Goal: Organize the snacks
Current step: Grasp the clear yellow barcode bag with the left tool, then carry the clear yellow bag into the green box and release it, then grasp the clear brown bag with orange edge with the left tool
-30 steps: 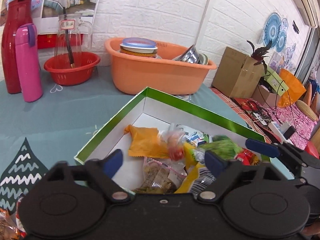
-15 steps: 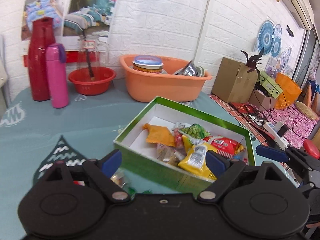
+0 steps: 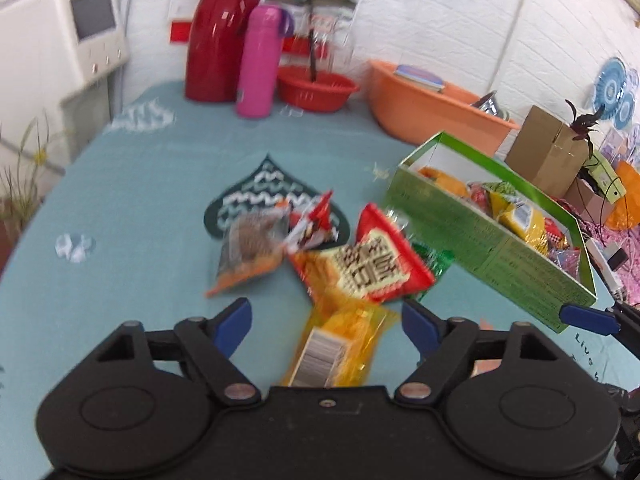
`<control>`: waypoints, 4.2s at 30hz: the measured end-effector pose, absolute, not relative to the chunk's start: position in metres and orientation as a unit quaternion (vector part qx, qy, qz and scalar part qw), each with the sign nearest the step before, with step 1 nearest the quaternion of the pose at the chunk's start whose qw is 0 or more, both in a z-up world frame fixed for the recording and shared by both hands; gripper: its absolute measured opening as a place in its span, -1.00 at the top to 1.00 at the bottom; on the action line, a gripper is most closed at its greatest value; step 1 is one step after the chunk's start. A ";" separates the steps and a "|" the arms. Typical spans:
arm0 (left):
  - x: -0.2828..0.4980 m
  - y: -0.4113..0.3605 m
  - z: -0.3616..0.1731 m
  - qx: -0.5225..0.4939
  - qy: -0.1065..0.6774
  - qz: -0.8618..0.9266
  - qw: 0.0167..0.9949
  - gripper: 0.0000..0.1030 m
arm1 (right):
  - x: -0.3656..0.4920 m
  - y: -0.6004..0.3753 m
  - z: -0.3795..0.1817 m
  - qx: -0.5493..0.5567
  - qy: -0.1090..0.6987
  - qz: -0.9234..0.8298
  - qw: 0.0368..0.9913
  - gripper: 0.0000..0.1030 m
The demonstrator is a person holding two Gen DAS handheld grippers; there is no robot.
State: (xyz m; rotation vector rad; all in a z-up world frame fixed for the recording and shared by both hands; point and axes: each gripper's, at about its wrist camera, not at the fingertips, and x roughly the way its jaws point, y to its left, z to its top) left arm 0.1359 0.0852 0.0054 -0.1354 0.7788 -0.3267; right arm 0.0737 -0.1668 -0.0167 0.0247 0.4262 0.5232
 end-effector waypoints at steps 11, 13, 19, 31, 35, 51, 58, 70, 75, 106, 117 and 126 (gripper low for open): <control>0.127 0.027 -0.021 -0.091 0.424 -0.272 0.859 -0.86 | 0.069 -0.151 -0.035 0.005 0.251 0.263 0.932 -1.00; 0.123 0.010 -0.021 -0.088 0.421 -0.289 0.855 -0.97 | 0.070 -0.152 -0.040 0.010 0.262 0.257 0.930 -1.00; 0.112 0.005 -0.010 -0.056 0.405 -0.296 0.863 -1.00 | 0.065 -0.156 -0.049 0.040 0.277 0.254 0.926 -1.00; 0.116 -0.002 -0.018 -0.069 0.429 -0.310 0.845 -1.00 | 0.080 -0.137 -0.058 0.044 0.286 0.238 0.927 -1.00; 0.119 -0.007 -0.027 -0.063 0.439 -0.302 0.844 -0.75 | 0.082 -0.144 -0.062 0.050 0.287 0.226 0.930 -1.00; 0.134 -0.025 0.039 -0.065 0.338 -0.315 0.885 -0.58 | 0.090 -0.163 -0.007 0.008 0.191 0.209 0.959 -0.41; 0.173 -0.049 0.063 -0.062 0.303 -0.336 0.890 -0.59 | 0.124 -0.183 0.015 -0.003 0.143 0.180 0.973 -0.40; 0.240 -0.074 0.045 -0.062 0.329 -0.346 0.877 -0.60 | 0.177 -0.207 0.006 0.010 0.162 0.158 0.974 -0.38; 0.250 -0.073 0.033 -0.052 0.339 -0.308 0.887 -1.00 | 0.188 -0.201 -0.004 -0.024 0.173 0.116 0.978 -0.71; 0.197 0.108 0.021 -0.104 0.330 -0.103 0.933 -1.00 | 0.083 -0.169 -0.020 0.027 0.194 0.215 0.957 -1.00; 0.206 0.120 -0.023 -0.158 0.403 -0.134 0.891 -0.22 | 0.077 -0.163 -0.026 0.027 0.211 0.226 0.951 -1.00; 0.110 0.051 -0.034 -0.138 0.420 -0.268 0.856 -0.71 | 0.067 -0.149 -0.046 0.019 0.257 0.261 0.930 -1.00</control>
